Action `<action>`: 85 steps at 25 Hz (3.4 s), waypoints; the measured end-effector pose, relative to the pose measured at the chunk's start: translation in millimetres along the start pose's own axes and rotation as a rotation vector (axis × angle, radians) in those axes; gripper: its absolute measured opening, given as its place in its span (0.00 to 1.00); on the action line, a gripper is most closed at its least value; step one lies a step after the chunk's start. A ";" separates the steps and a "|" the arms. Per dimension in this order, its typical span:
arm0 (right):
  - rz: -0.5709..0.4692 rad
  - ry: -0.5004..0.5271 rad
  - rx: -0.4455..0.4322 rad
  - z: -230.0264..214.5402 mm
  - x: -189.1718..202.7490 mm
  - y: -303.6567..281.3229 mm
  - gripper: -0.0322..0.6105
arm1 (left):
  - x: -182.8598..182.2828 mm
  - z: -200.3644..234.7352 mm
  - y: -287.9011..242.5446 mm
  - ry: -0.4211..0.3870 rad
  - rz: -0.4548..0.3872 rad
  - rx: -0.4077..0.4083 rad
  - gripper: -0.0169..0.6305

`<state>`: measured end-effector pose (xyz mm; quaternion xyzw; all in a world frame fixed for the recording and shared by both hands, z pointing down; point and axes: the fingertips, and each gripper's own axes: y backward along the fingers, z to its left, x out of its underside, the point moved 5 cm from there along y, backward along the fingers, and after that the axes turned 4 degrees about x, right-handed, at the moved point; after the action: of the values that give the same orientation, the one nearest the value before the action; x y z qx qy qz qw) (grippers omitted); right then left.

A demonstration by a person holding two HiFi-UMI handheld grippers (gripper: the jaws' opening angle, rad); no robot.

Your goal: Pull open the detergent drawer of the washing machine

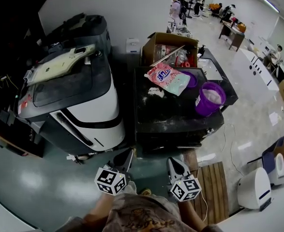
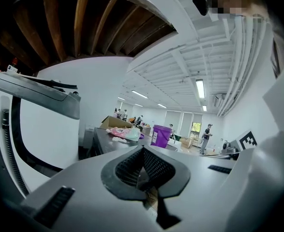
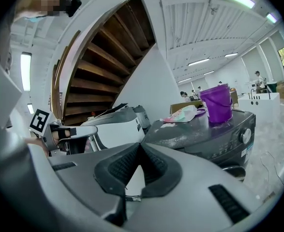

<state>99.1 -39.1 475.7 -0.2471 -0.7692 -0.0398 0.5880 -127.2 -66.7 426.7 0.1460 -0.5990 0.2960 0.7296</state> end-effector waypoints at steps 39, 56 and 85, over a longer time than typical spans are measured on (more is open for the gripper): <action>0.020 -0.333 -0.086 -11.6 35.5 -86.6 0.70 | -5.4 49.2 -38.2 0.047 0.051 0.076 0.06; -0.052 -0.772 -0.170 -58.7 112.6 -162.0 0.79 | 16.5 63.2 -22.1 0.068 0.148 0.035 0.06; -0.259 -0.927 -0.369 -71.3 130.1 -212.3 0.63 | 47.4 93.4 -6.5 0.091 0.243 -0.047 0.06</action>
<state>47.3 -206.6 666.5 -0.2410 -0.9535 -0.1335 0.1223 -191.7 -112.6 495.6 0.0415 -0.5853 0.3743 0.7180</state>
